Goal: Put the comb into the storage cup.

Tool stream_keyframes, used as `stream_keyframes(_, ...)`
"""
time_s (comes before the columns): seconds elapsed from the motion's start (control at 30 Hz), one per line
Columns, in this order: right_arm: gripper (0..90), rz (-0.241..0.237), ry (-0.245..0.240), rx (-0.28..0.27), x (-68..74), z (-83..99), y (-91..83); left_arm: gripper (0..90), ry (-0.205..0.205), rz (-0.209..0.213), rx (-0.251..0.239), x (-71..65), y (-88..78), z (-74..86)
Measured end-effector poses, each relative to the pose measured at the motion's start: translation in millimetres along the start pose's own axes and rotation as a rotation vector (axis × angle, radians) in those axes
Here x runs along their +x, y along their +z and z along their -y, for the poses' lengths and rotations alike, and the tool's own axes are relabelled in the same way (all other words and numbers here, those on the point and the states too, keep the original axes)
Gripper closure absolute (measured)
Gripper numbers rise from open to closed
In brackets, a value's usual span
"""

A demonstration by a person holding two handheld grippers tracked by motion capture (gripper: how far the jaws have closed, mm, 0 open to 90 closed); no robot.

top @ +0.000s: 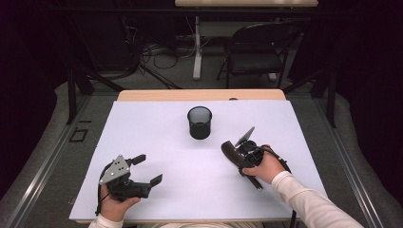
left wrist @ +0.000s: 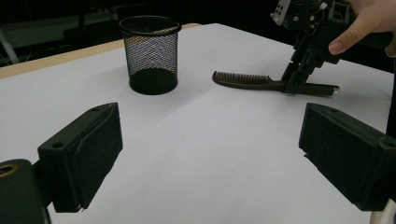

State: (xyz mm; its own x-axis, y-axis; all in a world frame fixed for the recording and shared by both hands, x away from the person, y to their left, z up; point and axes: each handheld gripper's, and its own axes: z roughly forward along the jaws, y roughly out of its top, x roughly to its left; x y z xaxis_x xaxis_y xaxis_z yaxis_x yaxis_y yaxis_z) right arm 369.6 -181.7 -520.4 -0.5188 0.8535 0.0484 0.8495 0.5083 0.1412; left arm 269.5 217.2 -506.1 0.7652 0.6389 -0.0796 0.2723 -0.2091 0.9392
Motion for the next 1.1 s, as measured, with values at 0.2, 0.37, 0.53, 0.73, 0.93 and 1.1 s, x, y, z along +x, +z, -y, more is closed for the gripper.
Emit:
stream_keyframes(0.2, 64.0, -0.004, 0.026, -0.018, 0.0, 1.2, 3.9, 6.3, 0.0, -0.001, -0.002, -0.1, 0.3, 0.2)
stream_keyframes(0.37, 65.5, 0.004, 0.021, 0.007, -0.5, 0.3, 3.2, 6.3, -0.001, 0.0, 0.002, 0.0, 0.3, 0.2)
stream_keyframes(0.53, 67.2, 0.007, 0.034, 0.02, -0.5, -0.3, 3.6, 6.3, 0.0, 0.001, 0.005, 0.2, 0.4, 0.3)
stream_keyframes(0.73, 68.4, 0.002, 0.051, 0.017, -1.5, -0.4, 3.9, 6.3, -0.003, 0.001, 0.005, 0.5, 0.8, 0.6)
stream_keyframes(0.93, 70.3, -0.003, 0.069, 0.024, -2.2, -0.6, 3.9, 6.3, -0.005, 0.001, 0.005, 0.3, 1.0, 0.8)
stream_keyframes(1.1, 71.0, -0.005, 0.074, 0.023, -2.3, -0.6, 4.1, 6.3, -0.005, 0.0, 0.006, 0.2, 1.1, 0.8)
